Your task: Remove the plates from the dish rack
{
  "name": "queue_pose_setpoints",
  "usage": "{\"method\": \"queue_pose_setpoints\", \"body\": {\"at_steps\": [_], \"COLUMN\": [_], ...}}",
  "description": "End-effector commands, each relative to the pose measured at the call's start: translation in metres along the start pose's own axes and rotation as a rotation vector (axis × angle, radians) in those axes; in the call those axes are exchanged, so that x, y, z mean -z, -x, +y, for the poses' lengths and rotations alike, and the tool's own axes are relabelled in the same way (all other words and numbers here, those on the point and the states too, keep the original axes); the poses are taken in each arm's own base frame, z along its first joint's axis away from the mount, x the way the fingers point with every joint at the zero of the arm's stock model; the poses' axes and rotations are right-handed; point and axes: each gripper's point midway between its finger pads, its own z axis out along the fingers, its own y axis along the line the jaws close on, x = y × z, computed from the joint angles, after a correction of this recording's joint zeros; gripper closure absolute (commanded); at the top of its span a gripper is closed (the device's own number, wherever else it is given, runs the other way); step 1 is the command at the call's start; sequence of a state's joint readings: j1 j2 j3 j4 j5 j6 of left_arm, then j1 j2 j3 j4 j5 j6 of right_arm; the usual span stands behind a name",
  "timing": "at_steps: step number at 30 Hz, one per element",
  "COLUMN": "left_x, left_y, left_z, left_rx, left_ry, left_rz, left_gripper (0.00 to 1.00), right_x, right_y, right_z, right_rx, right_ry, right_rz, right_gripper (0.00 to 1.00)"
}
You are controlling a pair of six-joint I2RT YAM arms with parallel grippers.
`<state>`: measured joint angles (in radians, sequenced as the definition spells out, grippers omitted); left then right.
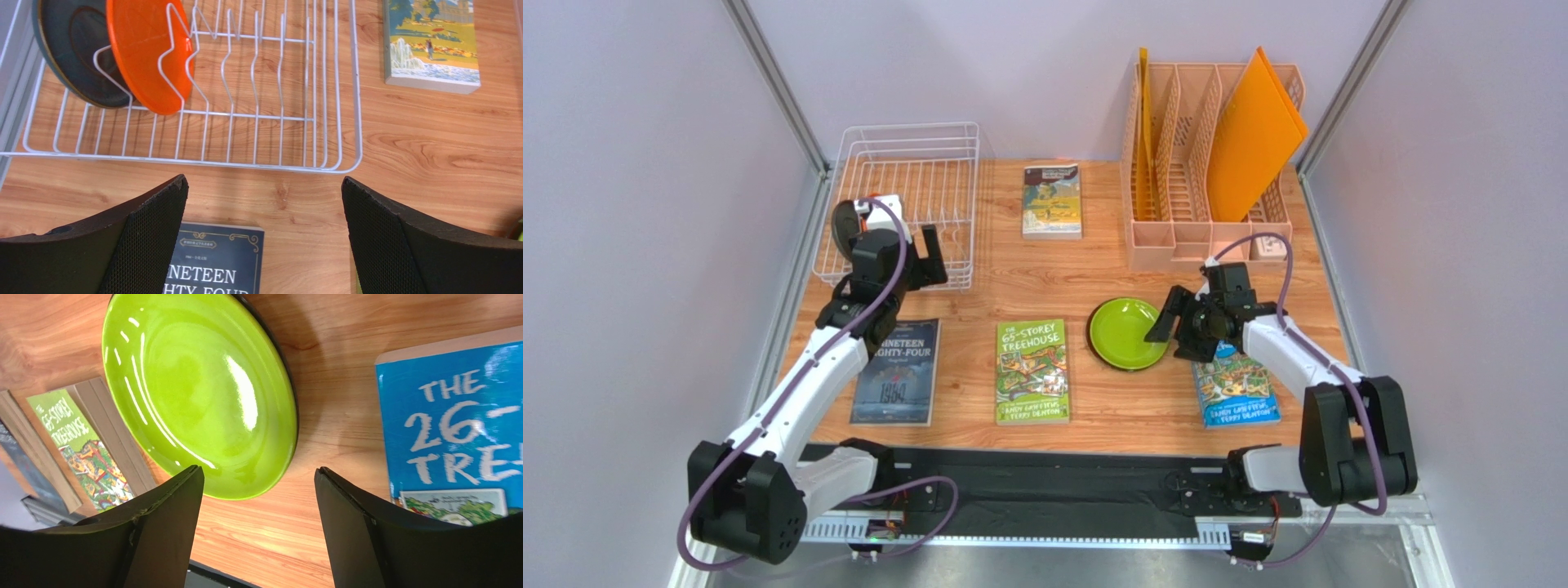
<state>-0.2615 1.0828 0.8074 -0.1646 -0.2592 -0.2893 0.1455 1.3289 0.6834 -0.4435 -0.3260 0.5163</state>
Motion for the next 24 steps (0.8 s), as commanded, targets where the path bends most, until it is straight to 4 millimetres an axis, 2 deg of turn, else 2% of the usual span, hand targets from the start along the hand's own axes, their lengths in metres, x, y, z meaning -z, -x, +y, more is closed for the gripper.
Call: {"method": "queue_pose_setpoints", "body": {"at_steps": [1,3,8,12,14,15,21,24], "left_x": [-0.003,-0.006,-0.015,-0.03,-0.035,-0.041,-0.057,-0.067], "left_y": [0.027,0.03,0.044,0.047,0.05,0.048,0.049,0.05], "left_z": [0.01,0.016,0.042,0.065,0.066,0.082,0.117,0.121], "left_rx": [0.04,0.051,0.122,0.139,0.145,0.162,0.203,0.197], "left_ry": [0.028,0.039,0.077,0.129,0.125,0.157,0.226,0.232], "left_rz": [-0.046,-0.055,-0.068,-0.065,-0.064,-0.057,-0.059,-0.056], "left_gripper": [0.0,0.0,0.0,0.0,0.01,0.01,0.09,0.14], "right_x": [0.02,0.028,0.062,0.077,0.077,0.076,0.061,0.052], "right_y": [0.026,0.036,0.063,0.074,0.075,0.074,0.074,0.075], "right_z": [0.001,-0.003,0.013,0.019,0.025,0.028,0.04,0.046], "right_rx": [0.059,0.07,0.117,0.142,0.156,0.16,0.15,0.151], "right_ry": [-0.082,-0.137,-0.119,-0.122,-0.092,-0.077,-0.005,0.021], "right_rz": [-0.101,-0.162,-0.331,-0.386,-0.385,-0.379,-0.343,-0.316], "right_gripper": [0.27,0.27,0.25,0.25,0.25,0.25,0.26,0.28]}}
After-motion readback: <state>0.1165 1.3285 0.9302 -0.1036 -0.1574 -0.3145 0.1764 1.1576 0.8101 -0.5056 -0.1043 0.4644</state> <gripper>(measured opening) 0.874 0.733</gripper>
